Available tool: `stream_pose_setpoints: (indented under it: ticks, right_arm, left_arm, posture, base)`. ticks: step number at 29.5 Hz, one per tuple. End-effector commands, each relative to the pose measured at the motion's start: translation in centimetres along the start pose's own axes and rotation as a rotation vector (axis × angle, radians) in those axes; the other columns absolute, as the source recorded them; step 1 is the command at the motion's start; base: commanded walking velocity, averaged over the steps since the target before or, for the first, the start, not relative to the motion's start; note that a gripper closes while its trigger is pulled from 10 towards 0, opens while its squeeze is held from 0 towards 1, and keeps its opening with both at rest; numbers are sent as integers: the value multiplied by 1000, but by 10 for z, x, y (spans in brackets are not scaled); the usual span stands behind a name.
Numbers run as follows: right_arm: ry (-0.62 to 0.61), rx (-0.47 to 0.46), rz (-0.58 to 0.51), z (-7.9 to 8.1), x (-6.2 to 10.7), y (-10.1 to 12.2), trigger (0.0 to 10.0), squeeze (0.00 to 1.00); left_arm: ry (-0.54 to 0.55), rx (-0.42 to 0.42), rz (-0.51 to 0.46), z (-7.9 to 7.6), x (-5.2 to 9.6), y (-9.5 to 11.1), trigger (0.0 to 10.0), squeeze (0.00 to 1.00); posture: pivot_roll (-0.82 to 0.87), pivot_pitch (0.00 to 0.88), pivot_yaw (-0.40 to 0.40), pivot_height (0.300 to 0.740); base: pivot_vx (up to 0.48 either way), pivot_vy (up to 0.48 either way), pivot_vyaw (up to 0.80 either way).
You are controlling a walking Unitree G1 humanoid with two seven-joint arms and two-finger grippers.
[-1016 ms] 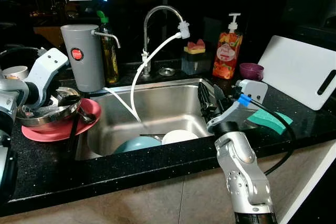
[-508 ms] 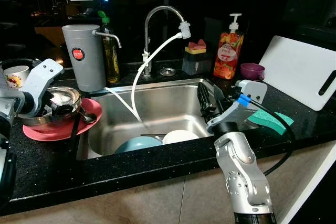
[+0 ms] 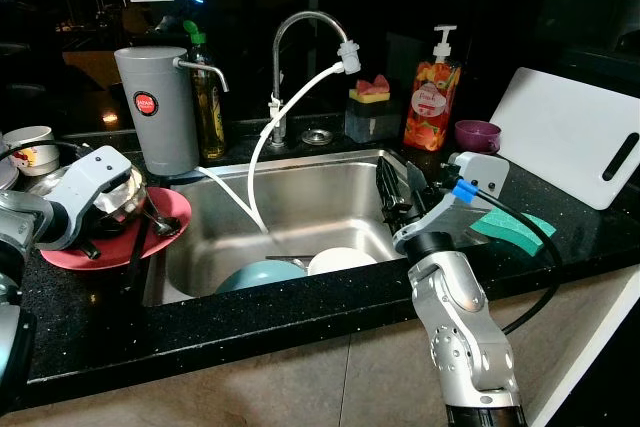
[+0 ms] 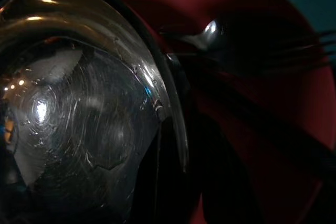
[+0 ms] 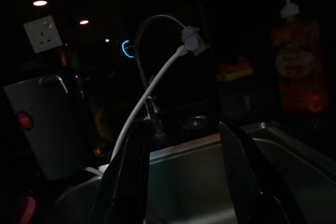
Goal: Kitchen organization
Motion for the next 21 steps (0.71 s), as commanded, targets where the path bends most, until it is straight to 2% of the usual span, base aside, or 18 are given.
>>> stream_pose_setpoints:
  ticks: [1,2,3,4,5,7,8,9,10,12,13,14,15,16,17,18,21]
  right_arm:
    - [4,9,10,2,-1,-1,10000,0]
    - [5,9,9,2,-1,-1,10000,0]
    - [5,9,9,2,-1,-1,10000,0]
    - [7,8,6,3,-2,0,10000,0]
    - [11,6,2,4,-3,1,10000,0]
    - [11,6,2,4,-3,1,10000,0]
    - [14,4,0,5,-4,2,10000,0]
    - [14,4,0,5,-4,2,10000,0]
    - [33,-3,-11,10,-7,5,10000,0]
    - [33,-3,-11,10,-7,5,10000,0]
    - [40,-6,-16,12,-9,6,10000,0]
    - [70,-9,-24,16,-11,10,10000,0]
    - [70,-9,-24,16,-11,10,10000,0]
    - [108,-22,-31,21,-12,14,10000,0]
    - [135,-31,-34,24,-13,17,10000,0]
    - [135,-31,-34,24,-13,17,10000,0]
    - [230,-63,-24,38,-12,22,10000,0]
  left_arm:
    - [26,-113,45,-4,-5,-5,0,0]
    - [56,-203,48,-4,-7,-1,0,0]
    - [56,-203,48,-4,-7,-1,0,0]
    - [96,-319,39,-3,-9,7,0,0]
    - [148,-433,23,-3,-10,16,4902,0]
    - [148,-433,23,-3,-10,16,4902,0]
    - [179,-499,9,-3,-11,23,4902,0]
    - [179,-499,9,-3,-11,23,4902,0]
    - [268,-670,-88,-5,-10,51,10000,0]
    - [268,-670,-88,-5,-10,51,10000,0]
    - [299,-727,-141,-7,-9,64,10000,0]
    - [337,-770,-292,-18,-5,89,10000,0]
    - [337,-770,-292,-18,-5,89,10000,0]
    - [362,-849,-430,-32,-1,110,10000,0]
    - [377,-900,-523,-43,3,122,10000,0]
    - [377,-900,-523,-43,3,122,10000,0]
    - [386,-1013,-681,-71,8,138,10000,0]
  posture:
    - [122,23,-13,740]
    - [122,23,-13,740]
    - [122,23,-13,740]
    - [122,23,-14,740]
    - [122,24,-14,740]
    - [122,24,-14,740]
    - [122,24,-14,740]
    - [122,24,-14,740]
    - [125,28,-17,740]
    - [125,28,-17,740]
    - [125,28,-17,740]
    - [128,28,-16,740]
    - [128,28,-16,740]
    - [128,28,-16,740]
    - [128,28,-16,740]
    - [128,28,-16,740]
    - [124,31,-17,740]
  base:
    - [0,0,0]
    - [0,0,0]
    - [0,0,0]
    - [0,0,0]
    - [0,0,0]
    - [0,0,0]
    - [0,0,0]
    - [0,0,0]
    - [0,0,0]
    - [0,0,0]
    - [0,0,0]
    - [0,0,0]
    - [0,0,0]
    - [0,0,0]
    - [0,0,0]
    - [0,0,0]
    - [0,0,0]
Point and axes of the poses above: a point about 5 cm out from each wrist's last joint towards the gripper, its own x axis pointing back from the gripper into the wrist, its own y axis along the axis of the wrist's last joint, z = x × y, the point moved 3 cm from there along -x, pointing out of the wrist towards the gripper
